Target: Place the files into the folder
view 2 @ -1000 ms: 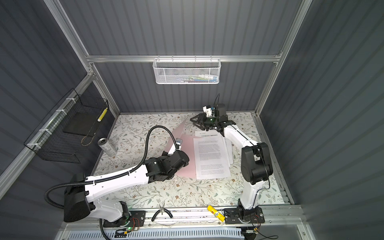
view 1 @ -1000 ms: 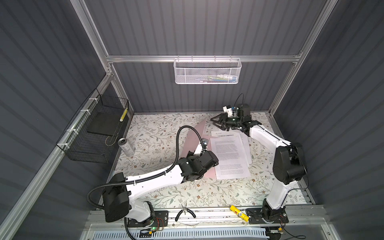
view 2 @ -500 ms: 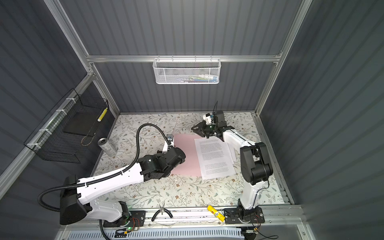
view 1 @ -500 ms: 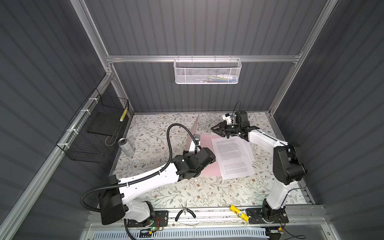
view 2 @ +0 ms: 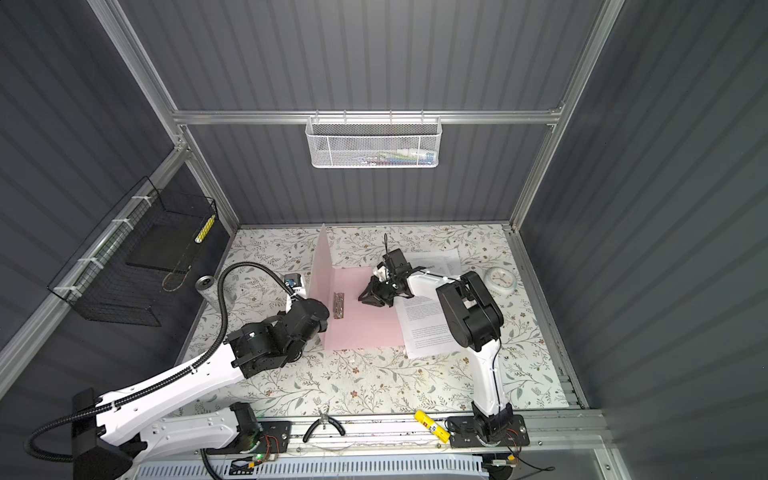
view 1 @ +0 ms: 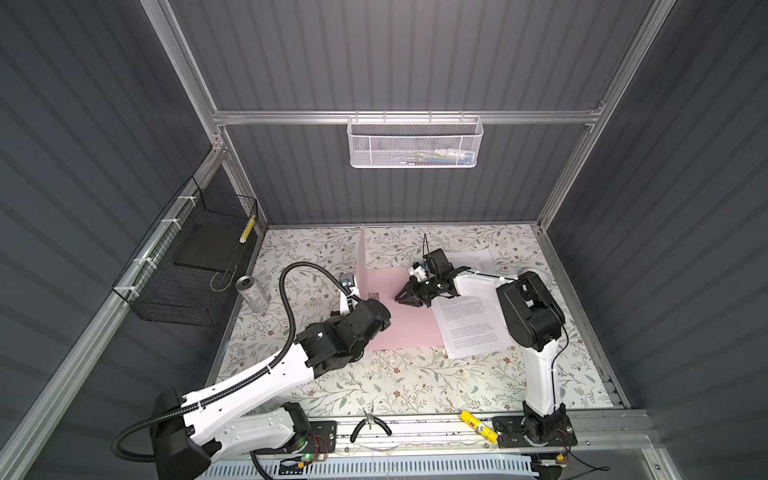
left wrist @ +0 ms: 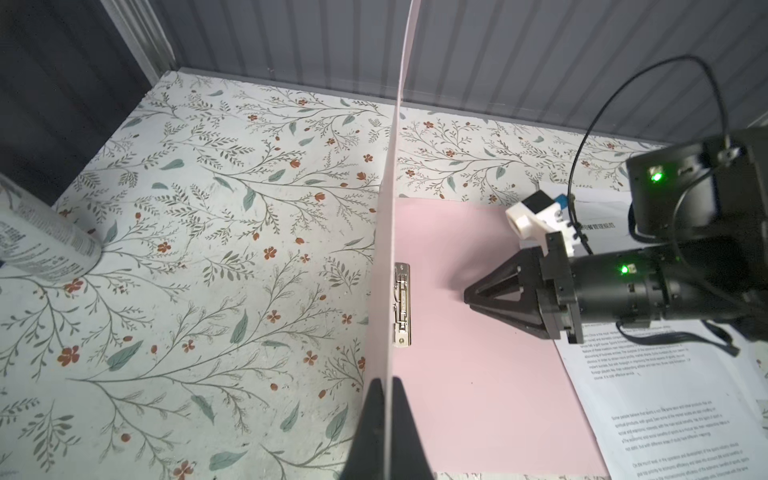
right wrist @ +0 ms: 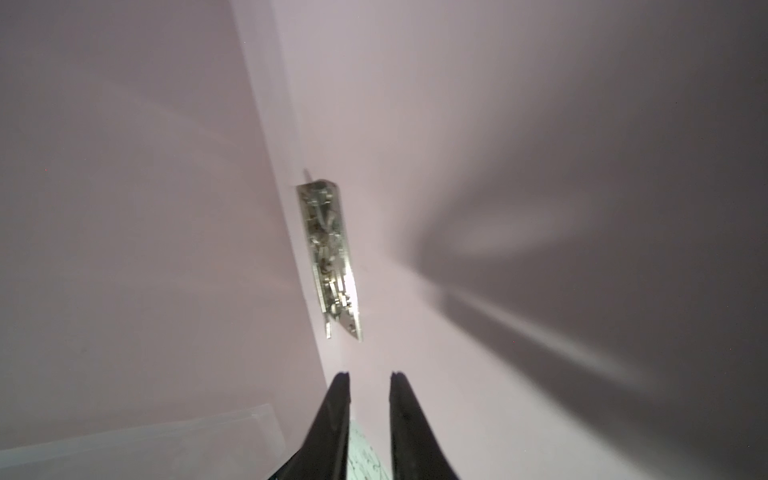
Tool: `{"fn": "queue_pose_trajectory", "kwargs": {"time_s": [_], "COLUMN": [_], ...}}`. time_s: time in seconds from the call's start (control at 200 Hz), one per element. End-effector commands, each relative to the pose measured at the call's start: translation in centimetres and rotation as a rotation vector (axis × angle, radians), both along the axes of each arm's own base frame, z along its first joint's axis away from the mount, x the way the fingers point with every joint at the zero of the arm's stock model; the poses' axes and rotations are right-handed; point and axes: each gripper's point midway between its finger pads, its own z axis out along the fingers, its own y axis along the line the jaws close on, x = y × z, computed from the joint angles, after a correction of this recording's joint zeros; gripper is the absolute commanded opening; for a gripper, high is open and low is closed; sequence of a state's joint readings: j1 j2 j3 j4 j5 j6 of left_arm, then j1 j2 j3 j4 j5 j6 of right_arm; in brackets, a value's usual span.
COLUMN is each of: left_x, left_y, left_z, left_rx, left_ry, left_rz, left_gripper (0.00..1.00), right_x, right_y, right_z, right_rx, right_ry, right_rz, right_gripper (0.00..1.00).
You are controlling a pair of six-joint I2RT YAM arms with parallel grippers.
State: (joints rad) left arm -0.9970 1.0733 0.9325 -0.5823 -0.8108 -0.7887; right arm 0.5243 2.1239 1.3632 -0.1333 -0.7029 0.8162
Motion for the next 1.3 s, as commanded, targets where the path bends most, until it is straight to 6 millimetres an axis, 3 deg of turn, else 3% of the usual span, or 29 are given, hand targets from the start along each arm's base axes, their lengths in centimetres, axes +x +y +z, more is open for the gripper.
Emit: {"fn": "queue_pose_trajectory", "kwargs": {"time_s": [0.0,0.05,0.2,0.38,0.64,0.781,0.916,1.071,1.156,1.291], "left_x": [-0.3,-0.4,-0.7,-1.4,-4.0,-4.5,-4.3,-3.6,-3.2,-2.3], "left_y": [1.0,1.5,3.3,6.8,13.7,14.7,14.7,14.4,14.0,13.3], "left_z": [-0.8,-0.9,-1.2,-1.4,-2.6,-4.4,-5.4,-4.7,-3.6,-0.3], "left_rx": [-0.022,-0.016,0.005,0.038,0.084,0.103,0.095,0.057,0.059,0.075], "left_ry": [0.016,0.014,0.002,-0.017,0.013,0.079,0.095,0.043,0.012,-0.041], "left_rz": [0.037,0.047,0.098,0.208,0.469,0.521,0.527,0.493,0.456,0.391], "left_gripper": [0.16,0.34,0.63,0.66,0.70,0.71,0.74,0.74,0.76,0.76], "right_x": [0.2,-0.1,-1.0,-1.8,-2.6,-2.7,-2.4,-3.0,-3.4,-4.7], "right_y": [-0.3,-0.3,-0.7,-0.9,-1.3,-1.1,1.3,6.9,10.0,14.1], "right_z": [-0.9,-1.4,-2.4,-3.2,-3.8,-2.9,1.0,6.7,8.4,9.2], "right_rx": [-0.052,-0.063,-0.084,-0.110,-0.133,-0.142,-0.129,0.007,0.060,0.121], "right_ry": [-0.011,-0.005,0.016,0.035,0.053,0.032,-0.084,-0.259,-0.289,-0.303], "right_rz": [0.002,0.002,-0.003,-0.006,0.000,0.018,0.107,0.247,0.320,0.402], "right_gripper": [0.21,0.20,0.20,0.19,0.18,0.18,0.18,0.22,0.22,0.23]}}
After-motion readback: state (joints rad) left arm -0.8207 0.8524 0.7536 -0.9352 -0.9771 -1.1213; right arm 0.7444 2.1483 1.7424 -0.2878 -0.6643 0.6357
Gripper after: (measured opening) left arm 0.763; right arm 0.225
